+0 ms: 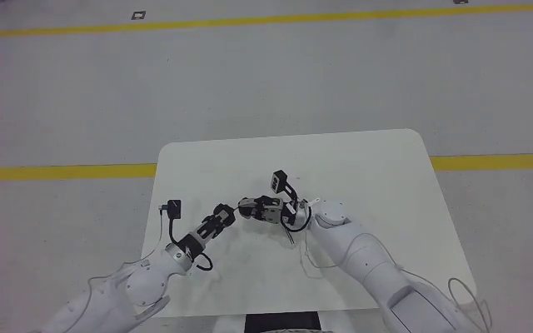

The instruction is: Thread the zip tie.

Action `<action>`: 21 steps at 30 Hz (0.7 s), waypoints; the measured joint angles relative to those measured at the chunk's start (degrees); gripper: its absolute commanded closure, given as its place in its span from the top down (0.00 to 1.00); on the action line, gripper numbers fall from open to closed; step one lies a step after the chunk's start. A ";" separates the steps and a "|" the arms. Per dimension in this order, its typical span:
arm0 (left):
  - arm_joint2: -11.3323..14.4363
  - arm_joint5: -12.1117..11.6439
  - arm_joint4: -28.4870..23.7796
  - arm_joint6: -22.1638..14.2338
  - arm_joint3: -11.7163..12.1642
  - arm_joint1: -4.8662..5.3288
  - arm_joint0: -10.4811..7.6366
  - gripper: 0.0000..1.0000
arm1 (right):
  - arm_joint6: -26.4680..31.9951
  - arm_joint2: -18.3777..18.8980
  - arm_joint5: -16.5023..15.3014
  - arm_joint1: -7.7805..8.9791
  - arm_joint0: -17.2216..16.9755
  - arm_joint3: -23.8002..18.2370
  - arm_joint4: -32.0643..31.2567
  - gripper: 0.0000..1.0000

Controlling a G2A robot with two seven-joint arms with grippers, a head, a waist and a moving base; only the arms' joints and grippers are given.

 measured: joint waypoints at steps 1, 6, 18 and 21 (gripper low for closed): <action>-0.25 0.00 0.08 -0.14 0.02 -0.09 0.20 0.13 | 0.12 -0.01 -0.02 0.00 -0.02 -0.01 -0.01 0.00; -1.60 0.00 0.51 -0.90 0.07 -0.56 1.31 0.16 | 0.48 -0.07 -0.17 -0.01 -0.06 -0.01 -0.14 0.00; -3.64 0.00 1.20 -3.05 0.46 -2.00 2.93 0.13 | 0.59 -0.06 0.01 -0.07 0.12 0.48 -0.21 0.00; -4.02 0.00 1.40 -3.74 0.55 -2.39 3.11 0.11 | 0.41 -0.11 0.19 -0.10 0.21 0.68 -0.30 0.00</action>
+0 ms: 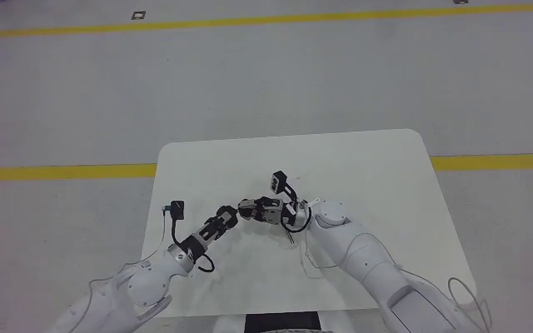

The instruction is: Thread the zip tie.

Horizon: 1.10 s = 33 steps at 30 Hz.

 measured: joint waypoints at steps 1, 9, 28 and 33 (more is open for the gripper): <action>-0.12 0.00 0.02 -0.19 0.08 -0.11 0.06 0.10 | -0.03 -0.01 0.04 -0.01 0.03 0.05 -0.01 0.00; -1.19 0.00 0.23 -1.49 1.18 -1.06 0.60 0.00 | -0.19 0.02 -0.26 -0.09 0.10 0.20 -0.01 0.00; -6.24 0.00 0.54 -6.71 1.26 -1.89 3.63 0.00 | -0.11 1.41 -1.66 0.56 -0.05 1.07 -0.94 1.00; -10.10 0.00 -1.11 -12.69 0.44 -1.58 5.43 0.00 | 0.91 2.80 -2.21 1.40 0.48 0.86 -2.27 1.00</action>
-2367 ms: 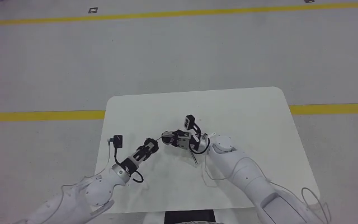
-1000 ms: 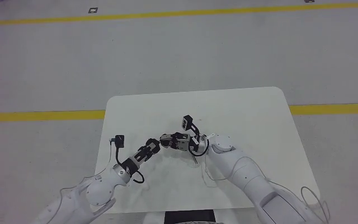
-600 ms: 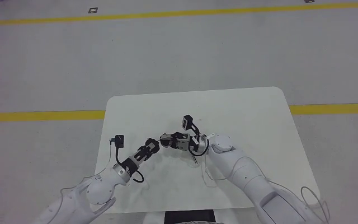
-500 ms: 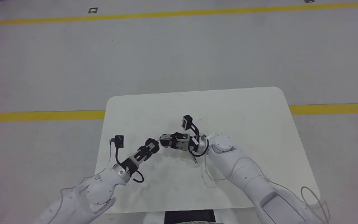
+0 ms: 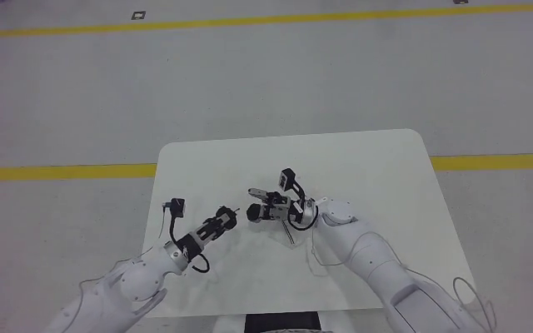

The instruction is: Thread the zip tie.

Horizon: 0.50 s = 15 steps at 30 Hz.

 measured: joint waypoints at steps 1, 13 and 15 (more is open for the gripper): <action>-0.80 0.00 -0.61 -1.40 -0.25 0.02 0.38 0.00 | 0.11 0.22 -0.08 0.16 0.18 -0.17 -0.41 1.00; -10.72 0.00 -7.03 -23.65 -0.64 -0.88 4.27 0.00 | -3.85 2.37 0.46 1.40 1.65 -1.56 -4.19 1.00; -10.64 0.00 -6.95 -22.68 -0.63 -0.87 4.24 0.00 | -3.78 2.35 0.45 1.39 1.65 -1.55 -4.18 1.00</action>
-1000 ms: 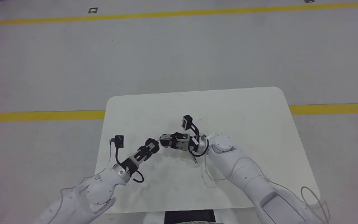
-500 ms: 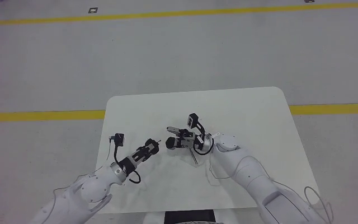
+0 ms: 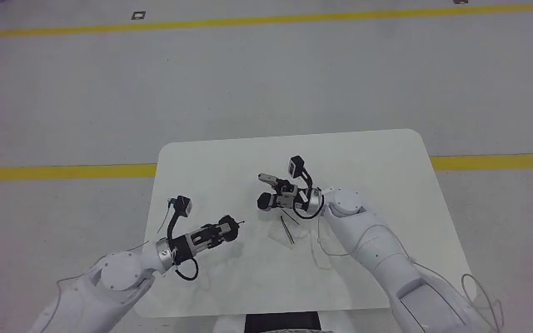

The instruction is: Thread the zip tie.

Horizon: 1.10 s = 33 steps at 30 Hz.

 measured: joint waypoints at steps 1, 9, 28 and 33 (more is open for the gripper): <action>0.01 0.00 0.01 0.11 0.00 0.00 0.00 0.00 | 0.00 0.00 0.00 0.00 0.00 0.00 0.00 1.00; 0.51 0.11 -0.79 -1.57 1.63 -0.31 0.00 0.00 | -0.01 0.00 0.00 0.00 0.00 0.00 0.00 1.00; -15.26 0.00 -14.71 -34.52 9.87 -8.68 5.67 0.00 | -0.01 0.00 0.00 0.00 0.00 0.00 0.00 1.00; -15.21 0.00 -14.73 -34.37 9.83 -8.60 5.66 0.00 | -0.01 0.00 0.00 0.00 0.00 0.00 0.00 1.00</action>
